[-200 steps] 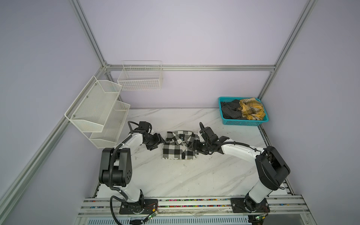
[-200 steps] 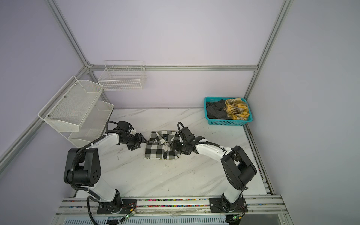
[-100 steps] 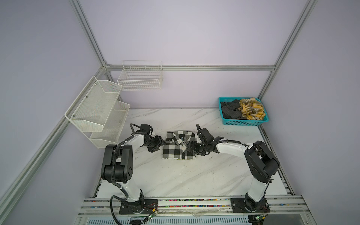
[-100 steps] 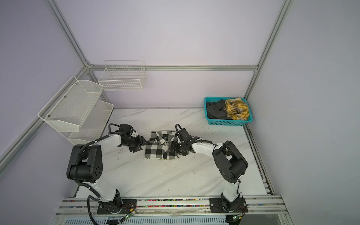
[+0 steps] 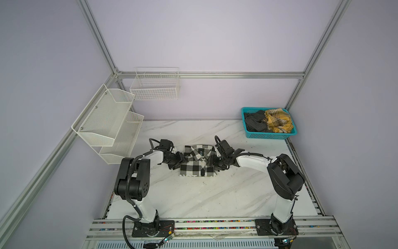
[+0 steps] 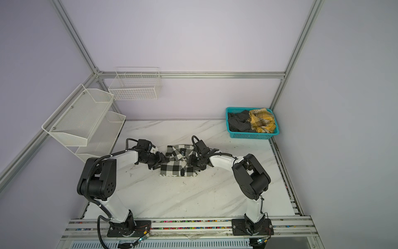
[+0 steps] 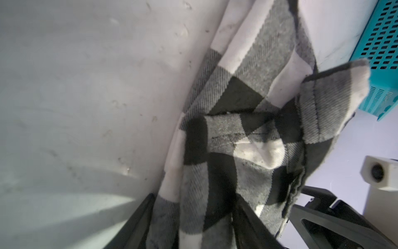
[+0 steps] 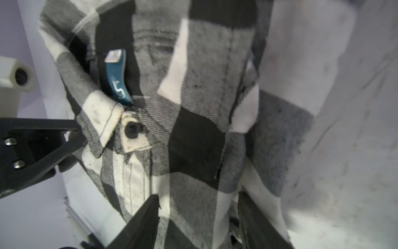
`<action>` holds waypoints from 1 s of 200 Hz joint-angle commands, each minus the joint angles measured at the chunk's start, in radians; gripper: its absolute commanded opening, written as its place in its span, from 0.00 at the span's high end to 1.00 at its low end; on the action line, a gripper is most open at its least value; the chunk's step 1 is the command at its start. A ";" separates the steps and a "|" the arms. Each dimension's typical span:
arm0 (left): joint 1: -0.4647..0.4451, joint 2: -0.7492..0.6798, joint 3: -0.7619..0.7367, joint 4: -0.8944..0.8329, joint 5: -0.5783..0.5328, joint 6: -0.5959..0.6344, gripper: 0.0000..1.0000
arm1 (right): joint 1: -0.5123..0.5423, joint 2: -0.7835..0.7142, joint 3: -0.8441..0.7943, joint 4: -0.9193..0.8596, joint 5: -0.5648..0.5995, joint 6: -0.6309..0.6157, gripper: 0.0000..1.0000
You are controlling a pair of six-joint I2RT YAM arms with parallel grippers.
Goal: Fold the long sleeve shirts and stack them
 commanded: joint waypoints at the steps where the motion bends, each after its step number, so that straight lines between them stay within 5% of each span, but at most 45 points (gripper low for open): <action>1: -0.004 -0.022 -0.021 0.025 0.030 -0.031 0.42 | 0.006 -0.081 0.074 -0.196 0.155 -0.034 0.37; 50: 0.013 -0.085 0.044 -0.077 -0.002 0.016 0.35 | 0.061 -0.032 0.199 -0.265 0.180 -0.083 0.63; 90: 0.091 -0.230 -0.059 -0.153 -0.060 0.002 0.33 | 0.113 0.119 0.365 -0.271 0.099 -0.139 0.79; 161: 0.110 -0.314 -0.176 -0.134 0.024 -0.014 0.27 | 0.128 0.309 0.439 -0.188 0.094 -0.074 0.83; 200: 0.109 -0.265 -0.276 -0.010 0.129 -0.075 0.25 | 0.055 0.327 0.260 -0.075 0.036 0.038 0.83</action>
